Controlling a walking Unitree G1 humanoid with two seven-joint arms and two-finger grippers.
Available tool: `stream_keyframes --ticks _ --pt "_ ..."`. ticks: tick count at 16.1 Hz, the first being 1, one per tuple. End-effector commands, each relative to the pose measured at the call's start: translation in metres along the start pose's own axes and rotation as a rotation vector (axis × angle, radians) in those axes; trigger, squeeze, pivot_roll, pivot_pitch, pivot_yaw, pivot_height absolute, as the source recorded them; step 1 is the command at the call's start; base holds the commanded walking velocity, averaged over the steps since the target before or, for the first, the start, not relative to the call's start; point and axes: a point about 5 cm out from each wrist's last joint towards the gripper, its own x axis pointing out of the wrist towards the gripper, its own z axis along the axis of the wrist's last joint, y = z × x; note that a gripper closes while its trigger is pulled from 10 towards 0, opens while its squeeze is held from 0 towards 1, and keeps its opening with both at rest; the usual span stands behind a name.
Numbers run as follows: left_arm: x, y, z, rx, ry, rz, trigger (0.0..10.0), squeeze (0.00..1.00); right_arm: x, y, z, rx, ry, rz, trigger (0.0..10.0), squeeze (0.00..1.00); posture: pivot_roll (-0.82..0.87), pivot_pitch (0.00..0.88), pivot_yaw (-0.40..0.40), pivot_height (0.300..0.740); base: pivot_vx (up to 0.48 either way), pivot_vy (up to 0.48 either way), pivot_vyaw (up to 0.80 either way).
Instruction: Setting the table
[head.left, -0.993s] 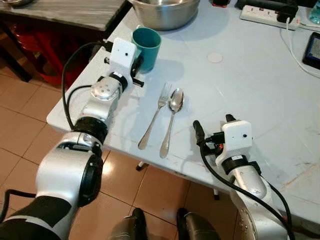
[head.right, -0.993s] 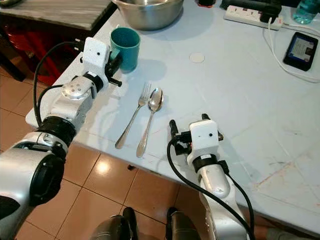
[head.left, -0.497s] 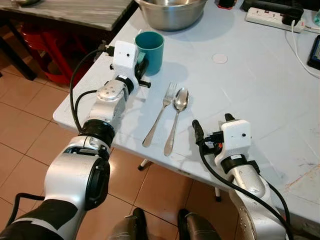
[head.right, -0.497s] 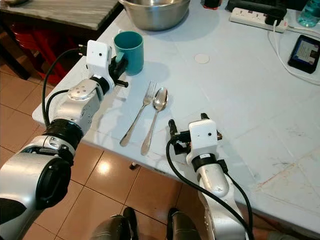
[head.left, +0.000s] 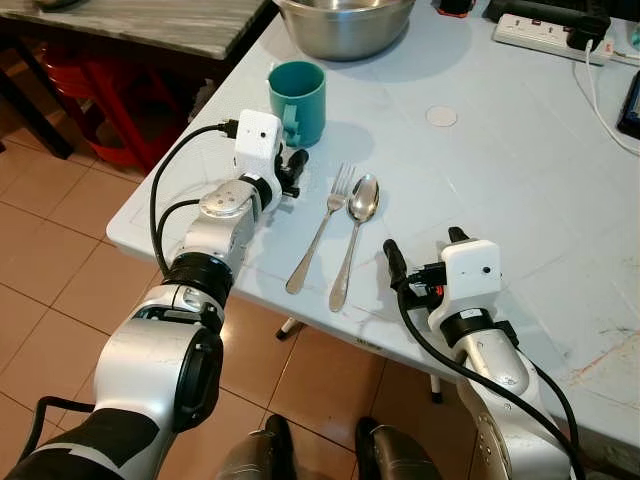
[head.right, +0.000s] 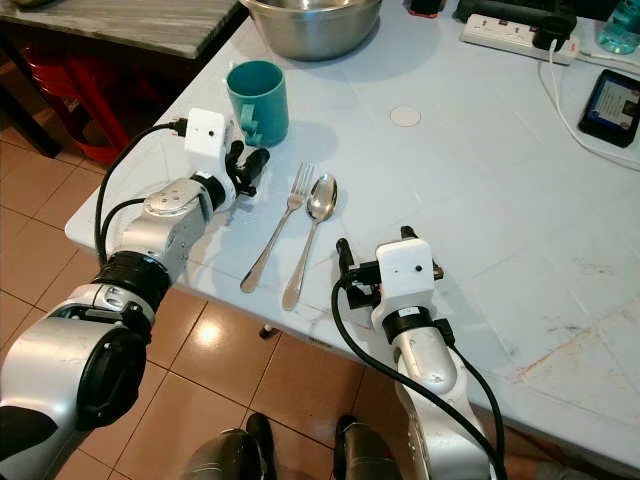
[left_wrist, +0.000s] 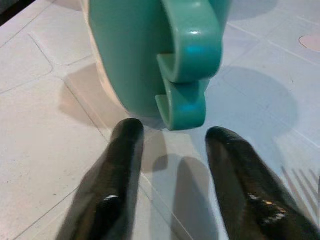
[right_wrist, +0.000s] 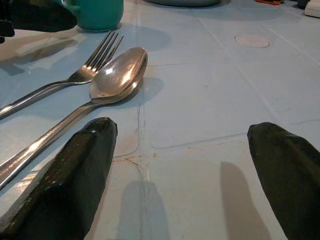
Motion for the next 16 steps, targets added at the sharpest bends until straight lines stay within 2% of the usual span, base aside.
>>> stream_keyframes --ticks 1,6,10,11,13,16 --pt "-0.001 0.004 0.008 0.025 -0.028 -0.001 10.0 1.00 -0.001 0.003 -0.003 0.008 0.008 0.013 10.0 0.00 -0.23 0.267 0.068 0.740 0.000 0.000 0.00" --pt "-0.017 0.031 0.012 0.152 -0.080 0.024 10.0 1.00 0.001 0.004 -0.004 0.011 0.008 0.017 10.0 0.00 -0.21 0.259 0.070 0.740 0.000 0.000 0.00" --pt "-0.033 0.042 0.007 0.215 -0.108 0.018 10.0 1.00 0.001 0.005 -0.005 0.013 0.011 0.020 10.0 0.00 -0.20 0.258 0.070 0.740 0.000 0.000 0.00" --pt "-0.042 0.048 -0.002 0.222 -0.099 0.020 10.0 1.00 0.002 0.005 -0.005 0.013 0.012 0.023 10.0 0.00 -0.19 0.257 0.067 0.740 0.000 0.000 0.00" --pt "-0.050 0.053 -0.009 0.224 -0.092 0.018 10.0 1.00 0.002 0.005 -0.006 0.013 0.012 0.027 10.0 0.00 -0.19 0.257 0.067 0.740 0.000 0.000 0.00" --pt "-0.081 0.066 -0.021 0.210 -0.132 0.068 10.0 1.00 0.003 0.004 -0.007 0.013 0.015 0.027 10.0 0.00 -0.18 0.258 0.066 0.740 0.000 0.000 0.00"
